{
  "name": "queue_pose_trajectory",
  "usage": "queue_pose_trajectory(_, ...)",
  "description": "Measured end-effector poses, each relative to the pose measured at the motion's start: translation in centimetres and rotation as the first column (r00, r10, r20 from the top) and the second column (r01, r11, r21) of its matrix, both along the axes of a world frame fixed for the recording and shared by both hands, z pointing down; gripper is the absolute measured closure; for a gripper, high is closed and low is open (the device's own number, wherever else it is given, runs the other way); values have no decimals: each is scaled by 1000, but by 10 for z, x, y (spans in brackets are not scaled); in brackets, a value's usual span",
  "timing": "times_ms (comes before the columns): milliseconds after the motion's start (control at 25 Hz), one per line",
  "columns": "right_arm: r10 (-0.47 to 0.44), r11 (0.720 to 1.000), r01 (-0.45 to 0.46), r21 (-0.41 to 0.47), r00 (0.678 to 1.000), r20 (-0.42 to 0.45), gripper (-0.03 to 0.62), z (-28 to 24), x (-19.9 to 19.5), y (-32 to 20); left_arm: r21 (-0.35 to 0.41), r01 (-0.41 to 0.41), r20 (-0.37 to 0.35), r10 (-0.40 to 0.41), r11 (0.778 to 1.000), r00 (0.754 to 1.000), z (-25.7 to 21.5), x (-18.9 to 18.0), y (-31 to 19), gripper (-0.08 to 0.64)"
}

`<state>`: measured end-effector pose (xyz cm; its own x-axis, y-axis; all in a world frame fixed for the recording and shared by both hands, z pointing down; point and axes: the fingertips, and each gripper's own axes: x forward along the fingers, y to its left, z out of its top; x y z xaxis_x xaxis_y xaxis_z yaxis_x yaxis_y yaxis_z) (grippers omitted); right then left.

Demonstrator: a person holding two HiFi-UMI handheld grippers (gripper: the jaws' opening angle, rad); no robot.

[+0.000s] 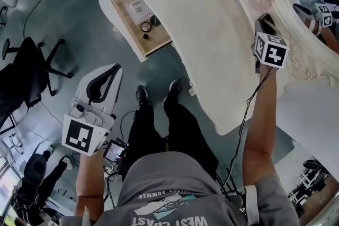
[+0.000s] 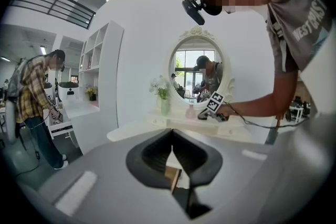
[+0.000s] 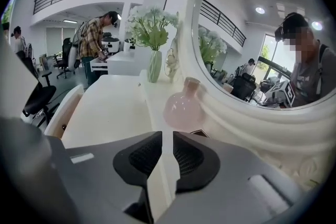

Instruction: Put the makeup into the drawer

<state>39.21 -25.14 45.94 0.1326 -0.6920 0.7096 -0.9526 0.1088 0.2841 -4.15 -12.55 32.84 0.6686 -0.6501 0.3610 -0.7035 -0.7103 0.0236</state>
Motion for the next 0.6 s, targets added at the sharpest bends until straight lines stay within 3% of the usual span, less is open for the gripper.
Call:
queue_pose_trajectory(160,50,999,-50,15,999,-3,440,0,13,1,-6,0,4,0,1000,1000,2,0,-2,558)
queue_pose_trajectory(360,111,994,-111,4,994,-8,271,9,37,1,-9,-5,5,5,1000,1000,3,4,-6,558)
queue_pose_trajectory(600,138,990,-137,-26,989,53,225,21,58,-2,-18,-11,6,11,1000,1000,7,10,-10,558)
